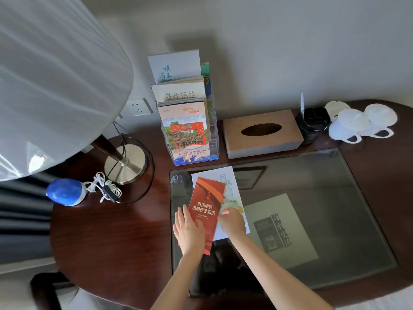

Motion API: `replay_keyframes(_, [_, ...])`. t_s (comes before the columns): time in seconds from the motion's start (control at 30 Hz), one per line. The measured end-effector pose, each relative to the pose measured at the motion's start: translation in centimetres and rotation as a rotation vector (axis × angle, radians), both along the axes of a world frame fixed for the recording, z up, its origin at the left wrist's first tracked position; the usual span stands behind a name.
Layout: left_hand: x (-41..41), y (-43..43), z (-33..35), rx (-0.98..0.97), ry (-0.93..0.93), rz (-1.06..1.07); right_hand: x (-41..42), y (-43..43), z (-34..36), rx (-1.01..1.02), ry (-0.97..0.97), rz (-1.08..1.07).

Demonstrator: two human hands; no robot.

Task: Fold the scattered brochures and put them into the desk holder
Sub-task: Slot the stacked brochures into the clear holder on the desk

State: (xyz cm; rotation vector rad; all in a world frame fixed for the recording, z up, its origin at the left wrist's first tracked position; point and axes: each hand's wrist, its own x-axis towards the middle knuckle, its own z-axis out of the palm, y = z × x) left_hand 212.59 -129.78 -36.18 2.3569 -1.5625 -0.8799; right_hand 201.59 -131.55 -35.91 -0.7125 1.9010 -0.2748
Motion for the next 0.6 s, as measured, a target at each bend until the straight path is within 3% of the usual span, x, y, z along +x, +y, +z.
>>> replay_keyframes(0.17, [0.4,0.2,-0.4,0.065,0.097,0.059,1.1,0.1,-0.1,-0.043,-0.001,-0.065])
replay_keyframes(0.4, [1.1,-1.6,0.8,-0.095,0.395,0.305,0.8,-0.8,-0.4,-0.126,-0.012,-0.027])
replay_keyframes(0.5, [1.4,-3.7,2.0,-0.166,0.587,0.305,0.5,-2.9,0.6,-0.22,0.002,-0.074])
replay_keyframes(0.6, [1.7,-6.6,3.7,-0.28,0.686,0.255,-0.1,-5.9,2.7,-0.374,-0.14,-0.195])
